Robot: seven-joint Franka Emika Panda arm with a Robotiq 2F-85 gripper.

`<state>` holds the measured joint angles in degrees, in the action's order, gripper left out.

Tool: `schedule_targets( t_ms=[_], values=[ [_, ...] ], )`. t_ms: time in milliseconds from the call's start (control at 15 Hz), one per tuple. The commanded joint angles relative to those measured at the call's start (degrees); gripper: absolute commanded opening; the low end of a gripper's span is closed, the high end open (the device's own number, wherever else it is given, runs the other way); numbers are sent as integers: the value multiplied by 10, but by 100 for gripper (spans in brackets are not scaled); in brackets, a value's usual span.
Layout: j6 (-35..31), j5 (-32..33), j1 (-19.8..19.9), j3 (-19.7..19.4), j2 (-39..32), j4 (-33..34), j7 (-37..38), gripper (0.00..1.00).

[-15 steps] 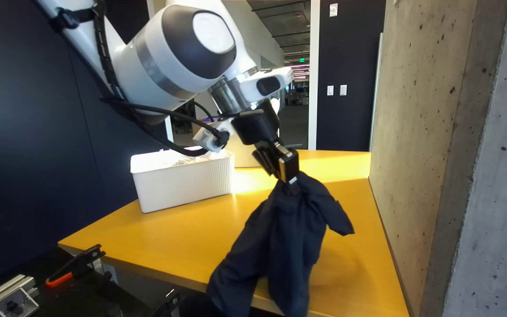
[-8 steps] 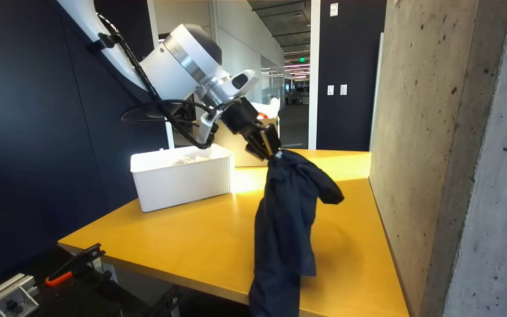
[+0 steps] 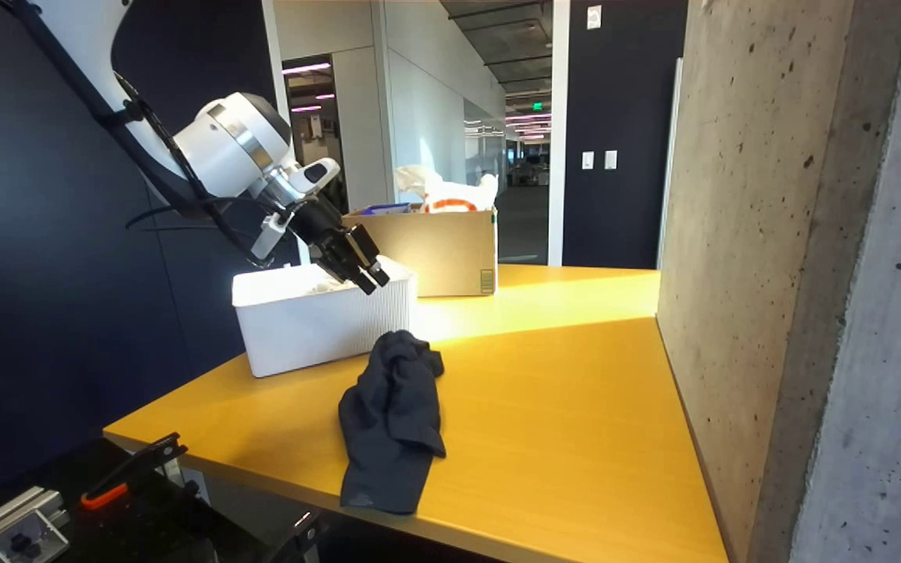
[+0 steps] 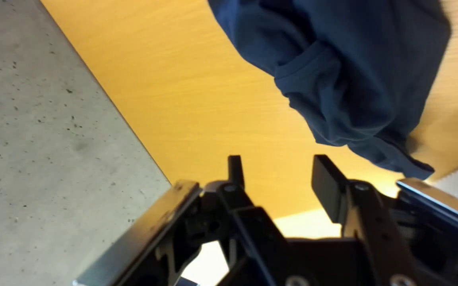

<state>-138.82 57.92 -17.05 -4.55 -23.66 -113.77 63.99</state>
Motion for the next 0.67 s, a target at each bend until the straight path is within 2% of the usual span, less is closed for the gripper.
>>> schedule_targets(
  t_ms=[0,133,200,400,600],
  values=[
    [-47,-3,41,29,64,-58,-15,81],
    [-63,-23,59,36,94,-98,-30,96],
    [-68,-34,69,38,111,-122,-39,99],
    [-94,-74,101,38,147,-189,-85,100],
    [-119,-109,133,22,141,-205,-136,100]
  ],
)
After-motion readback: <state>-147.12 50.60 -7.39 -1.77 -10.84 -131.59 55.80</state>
